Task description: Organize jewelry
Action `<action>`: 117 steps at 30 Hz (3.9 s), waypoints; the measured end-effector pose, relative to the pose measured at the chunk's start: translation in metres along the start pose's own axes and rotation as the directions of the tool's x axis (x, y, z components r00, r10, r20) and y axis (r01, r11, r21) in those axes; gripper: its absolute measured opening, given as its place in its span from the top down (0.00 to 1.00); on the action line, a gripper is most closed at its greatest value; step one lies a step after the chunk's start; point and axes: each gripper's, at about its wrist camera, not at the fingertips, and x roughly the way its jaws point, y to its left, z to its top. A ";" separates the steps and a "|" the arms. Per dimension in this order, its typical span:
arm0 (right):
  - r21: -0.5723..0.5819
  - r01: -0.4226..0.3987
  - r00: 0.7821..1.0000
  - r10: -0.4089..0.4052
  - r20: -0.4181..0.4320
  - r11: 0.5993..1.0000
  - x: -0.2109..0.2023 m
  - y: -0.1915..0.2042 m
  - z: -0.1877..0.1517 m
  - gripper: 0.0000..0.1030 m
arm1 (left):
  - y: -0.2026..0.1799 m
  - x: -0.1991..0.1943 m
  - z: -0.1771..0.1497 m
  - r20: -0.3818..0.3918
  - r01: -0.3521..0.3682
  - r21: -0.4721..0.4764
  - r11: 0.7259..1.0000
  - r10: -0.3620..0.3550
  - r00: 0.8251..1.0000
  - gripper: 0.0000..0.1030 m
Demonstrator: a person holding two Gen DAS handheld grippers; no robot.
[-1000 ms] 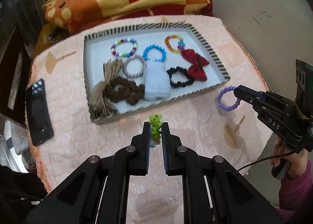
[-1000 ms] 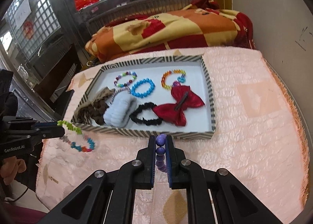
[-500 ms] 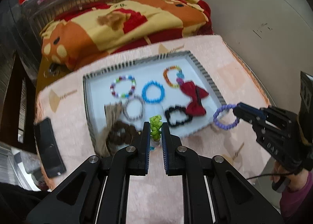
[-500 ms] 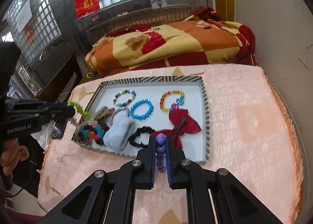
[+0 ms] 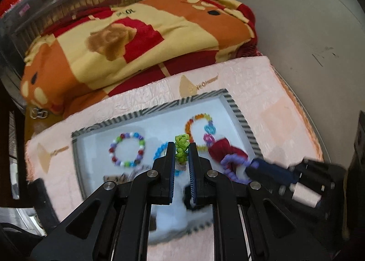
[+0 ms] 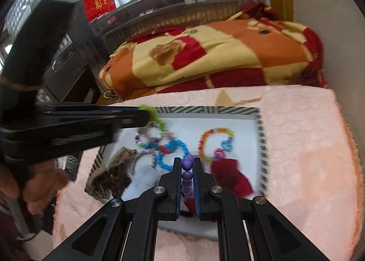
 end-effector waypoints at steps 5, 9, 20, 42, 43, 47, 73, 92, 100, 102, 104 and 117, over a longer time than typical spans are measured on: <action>0.006 -0.067 0.996 0.067 -0.053 0.998 0.034 0.004 0.006 0.92 | 0.019 0.042 0.016 -0.048 -0.017 -0.068 0.998 0.014 0.999 0.91; 0.033 -0.030 0.994 0.033 -0.104 0.999 0.068 -0.015 0.003 0.92 | 0.039 0.072 0.015 -0.103 -0.064 -0.102 0.993 0.053 0.993 0.91; 0.008 0.143 0.982 -0.141 -0.126 0.990 0.089 -0.035 -0.008 0.74 | 0.056 0.091 -0.002 -0.136 -0.167 -0.096 0.981 0.154 0.979 0.73; 0.085 0.138 0.990 -0.134 -0.047 0.987 0.015 0.010 -0.050 0.58 | 0.045 -0.006 -0.093 -0.001 -0.285 -0.171 0.943 0.289 0.957 0.54; 0.085 0.146 0.989 -0.143 -0.048 0.986 0.014 0.012 -0.053 0.58 | 0.044 -0.007 -0.094 0.001 -0.284 -0.179 0.942 0.289 0.957 0.54; 0.104 0.173 0.985 -0.169 -0.044 0.979 0.008 0.015 -0.061 0.54 | 0.042 -0.014 -0.110 -0.006 -0.272 -0.216 0.938 0.277 0.961 0.54; 0.104 0.224 0.974 -0.220 -0.048 0.969 0.001 0.026 -0.071 0.42 | 0.045 -0.029 -0.137 -0.002 -0.302 -0.239 0.923 0.311 0.950 0.54; 0.105 0.227 0.973 -0.223 -0.056 0.968 -0.001 0.025 -0.072 0.41 | 0.036 -0.030 -0.140 -0.009 -0.310 -0.228 0.923 0.316 0.949 0.54; 0.107 0.223 0.974 -0.217 -0.061 0.969 -0.001 0.025 -0.074 0.40 | 0.033 -0.028 -0.142 -0.017 -0.312 -0.224 0.923 0.316 0.948 0.54; 0.108 0.220 0.975 -0.215 -0.060 0.969 -0.001 0.025 -0.073 0.40 | 0.032 -0.028 -0.142 -0.019 -0.312 -0.221 0.924 0.315 0.949 0.54; 0.107 0.224 0.974 -0.218 -0.060 0.969 0.000 0.025 -0.073 0.40 | 0.032 -0.026 -0.141 -0.022 -0.311 -0.220 0.925 0.314 0.949 0.54; 0.098 0.218 0.975 -0.211 -0.073 0.971 0.006 0.024 -0.070 0.40 | 0.034 -0.023 -0.142 -0.028 -0.316 -0.226 0.921 0.319 0.947 0.54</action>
